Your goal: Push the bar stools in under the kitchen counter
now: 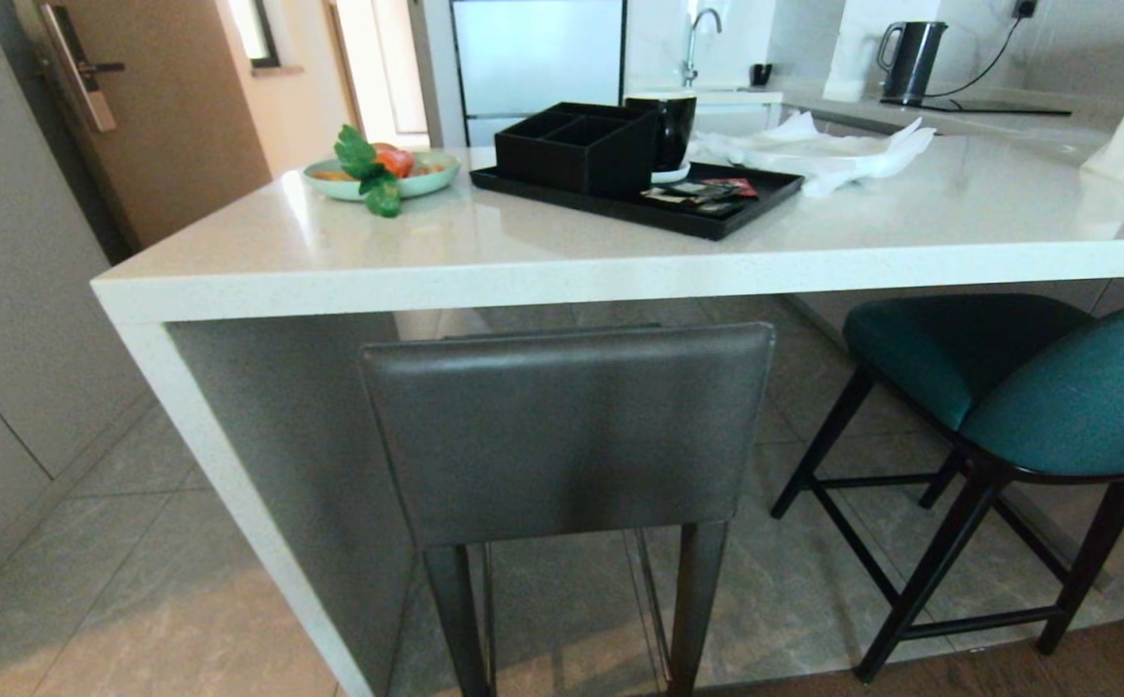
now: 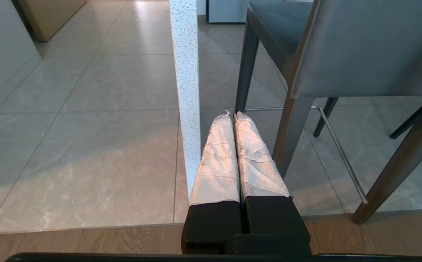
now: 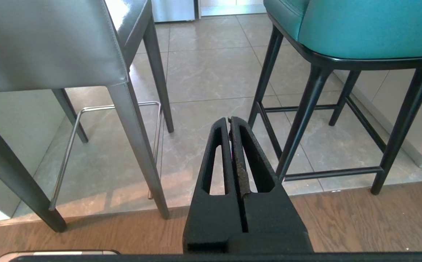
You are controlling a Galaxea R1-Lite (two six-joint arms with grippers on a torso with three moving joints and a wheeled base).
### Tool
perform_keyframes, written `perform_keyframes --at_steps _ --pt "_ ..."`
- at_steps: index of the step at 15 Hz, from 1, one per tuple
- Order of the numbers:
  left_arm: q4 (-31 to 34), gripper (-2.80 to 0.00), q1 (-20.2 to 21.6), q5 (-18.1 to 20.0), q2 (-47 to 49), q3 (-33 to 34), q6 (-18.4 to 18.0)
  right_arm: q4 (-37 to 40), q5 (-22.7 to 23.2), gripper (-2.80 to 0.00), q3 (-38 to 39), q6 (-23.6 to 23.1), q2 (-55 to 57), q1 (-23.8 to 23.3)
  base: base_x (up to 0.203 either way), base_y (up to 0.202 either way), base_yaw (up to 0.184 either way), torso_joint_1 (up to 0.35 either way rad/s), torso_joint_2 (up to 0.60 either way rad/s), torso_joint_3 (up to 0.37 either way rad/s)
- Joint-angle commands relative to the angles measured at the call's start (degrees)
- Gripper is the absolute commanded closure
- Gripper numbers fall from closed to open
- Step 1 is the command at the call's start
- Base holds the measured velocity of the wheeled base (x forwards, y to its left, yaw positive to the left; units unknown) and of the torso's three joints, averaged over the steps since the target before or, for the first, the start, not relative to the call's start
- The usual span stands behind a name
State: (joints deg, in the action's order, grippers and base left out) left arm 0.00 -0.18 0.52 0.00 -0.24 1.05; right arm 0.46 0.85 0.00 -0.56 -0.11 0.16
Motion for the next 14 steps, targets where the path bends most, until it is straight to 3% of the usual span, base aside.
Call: perform_keyframes --at_steps 1,8,14 --pt "0.0 0.00 0.0 0.0 0.1 0.0 0.0 0.0 0.0 0.00 0.0 0.0 0.1 0.0 0.000 0.000 0.000 0.000 0.00 0.000" --pt "-0.1 0.00 0.1 0.0 0.1 0.0 0.0 0.0 0.0 0.00 0.0 -0.1 0.1 0.0 0.000 0.000 0.000 0.000 0.00 0.000" --pt "0.0 0.00 0.1 0.0 0.1 0.0 0.0 0.0 0.0 0.00 0.0 0.0 0.1 0.0 0.000 -0.170 -0.001 0.002 0.00 0.002"
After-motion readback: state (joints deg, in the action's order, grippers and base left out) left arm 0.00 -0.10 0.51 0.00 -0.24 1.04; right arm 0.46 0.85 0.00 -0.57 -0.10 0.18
